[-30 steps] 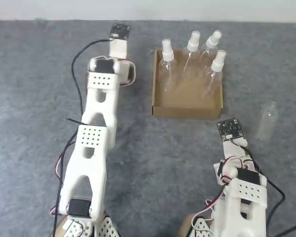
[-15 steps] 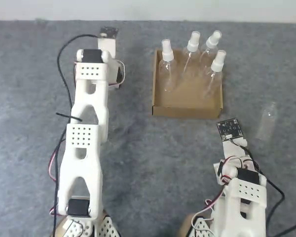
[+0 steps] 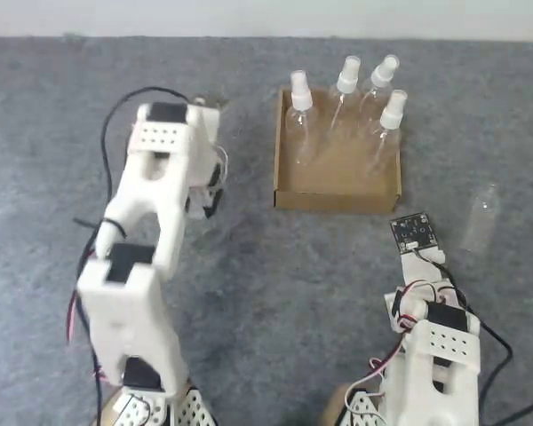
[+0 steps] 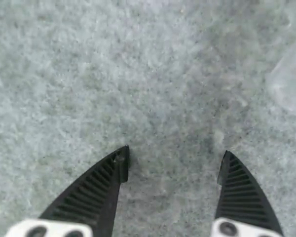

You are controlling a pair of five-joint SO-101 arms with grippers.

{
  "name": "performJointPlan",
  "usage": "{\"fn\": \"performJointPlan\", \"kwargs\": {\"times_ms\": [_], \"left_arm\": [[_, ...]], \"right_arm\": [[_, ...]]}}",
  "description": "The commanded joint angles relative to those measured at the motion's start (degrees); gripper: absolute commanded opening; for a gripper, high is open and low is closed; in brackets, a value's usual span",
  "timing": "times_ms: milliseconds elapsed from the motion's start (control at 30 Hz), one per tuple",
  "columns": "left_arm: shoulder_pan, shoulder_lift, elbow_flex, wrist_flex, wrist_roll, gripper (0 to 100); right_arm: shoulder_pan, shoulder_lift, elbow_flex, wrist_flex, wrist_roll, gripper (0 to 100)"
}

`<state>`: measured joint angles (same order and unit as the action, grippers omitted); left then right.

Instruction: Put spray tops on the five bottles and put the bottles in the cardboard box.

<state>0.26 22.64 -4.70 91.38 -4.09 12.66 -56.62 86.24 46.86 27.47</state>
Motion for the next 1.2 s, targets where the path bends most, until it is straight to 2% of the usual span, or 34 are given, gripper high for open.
{"fn": "performJointPlan", "kwargs": {"times_ms": [0, 133, 267, 400, 467, 733, 900, 1167], "left_arm": [[2.2, -14.2, 18.4, -8.8, -0.5, 1], [3.0, -22.1, 31.4, -16.4, -0.2, 1], [1.7, -24.8, 35.4, -17.4, -0.3, 4], [1.5, -24.8, 35.8, -19.2, -0.2, 14], [1.8, -24.8, 35.8, -19.1, -0.4, 16], [1.7, -25.0, 29.9, -16.6, -2.3, 16], [1.1, -22.6, 29.2, -20.2, -2.6, 16], [-0.9, -10.0, 28.7, -25.5, -3.8, 15]], "right_arm": [[0.4, -0.7, -0.2, -0.9, 0.3, 24.8], [0.6, -0.7, -0.2, -0.9, 0.3, 24.8], [0.7, -0.7, -0.2, -0.9, 0.3, 24.8], [0.7, -0.7, -0.2, -0.9, 0.3, 24.8], [0.7, -0.7, -0.2, -0.9, 0.3, 24.8], [0.7, -0.7, -0.2, -0.9, 0.3, 24.8], [0.7, -0.7, -0.2, -0.9, 0.3, 24.8], [0.6, -0.7, -0.2, -0.9, 0.3, 24.8]]}}
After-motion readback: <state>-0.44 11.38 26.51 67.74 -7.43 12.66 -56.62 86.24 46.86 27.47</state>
